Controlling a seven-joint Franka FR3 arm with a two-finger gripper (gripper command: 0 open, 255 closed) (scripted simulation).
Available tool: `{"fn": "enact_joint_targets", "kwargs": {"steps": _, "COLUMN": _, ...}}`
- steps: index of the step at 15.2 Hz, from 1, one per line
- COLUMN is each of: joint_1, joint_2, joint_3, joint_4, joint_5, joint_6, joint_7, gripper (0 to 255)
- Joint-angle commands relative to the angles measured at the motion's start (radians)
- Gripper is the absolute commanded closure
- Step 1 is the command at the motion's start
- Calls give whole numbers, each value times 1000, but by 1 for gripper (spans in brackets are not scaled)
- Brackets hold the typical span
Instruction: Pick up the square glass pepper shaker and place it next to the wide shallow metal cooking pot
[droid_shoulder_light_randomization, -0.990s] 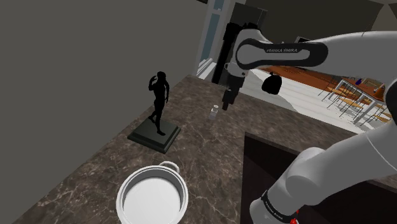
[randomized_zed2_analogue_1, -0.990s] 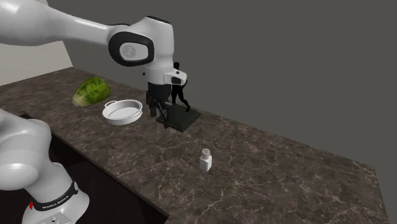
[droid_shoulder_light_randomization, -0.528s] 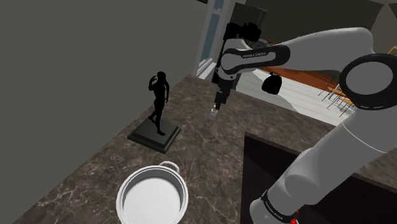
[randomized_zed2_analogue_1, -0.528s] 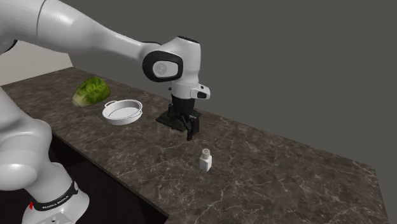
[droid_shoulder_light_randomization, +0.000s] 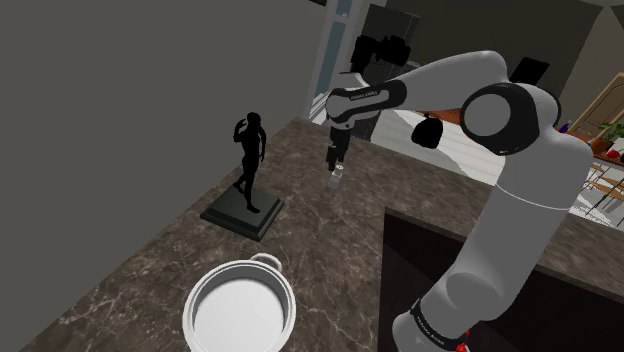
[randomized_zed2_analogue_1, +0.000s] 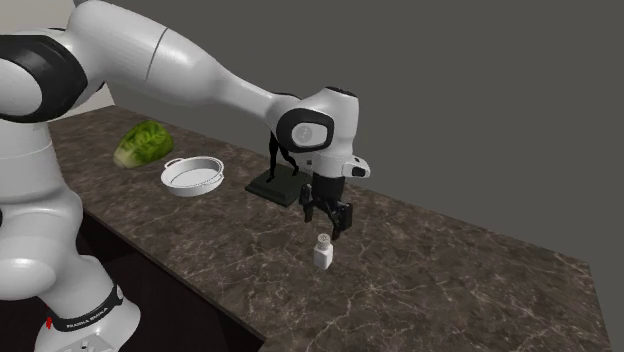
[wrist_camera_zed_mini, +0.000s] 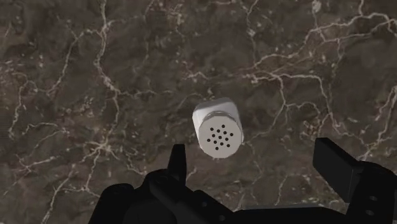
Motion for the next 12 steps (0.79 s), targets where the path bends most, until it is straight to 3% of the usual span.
{"fn": "enact_joint_targets", "kwargs": {"steps": 1, "joint_1": -8, "joint_2": 72, "joint_3": -3, "joint_4": 67, "joint_5": -1, "joint_6": 1, "joint_7": -15, "gripper": 0}}
{"fn": "enact_joint_targets", "kwargs": {"steps": 8, "joint_1": -15, "joint_2": 99, "joint_3": -5, "joint_4": 6, "joint_5": 0, "joint_6": 90, "joint_7": -16, "gripper": 0}}
{"fn": "enact_joint_targets", "kwargs": {"steps": 12, "joint_1": -15, "joint_2": 101, "joint_3": -5, "joint_4": 2, "joint_5": 0, "joint_6": 97, "joint_7": -16, "gripper": 0}}
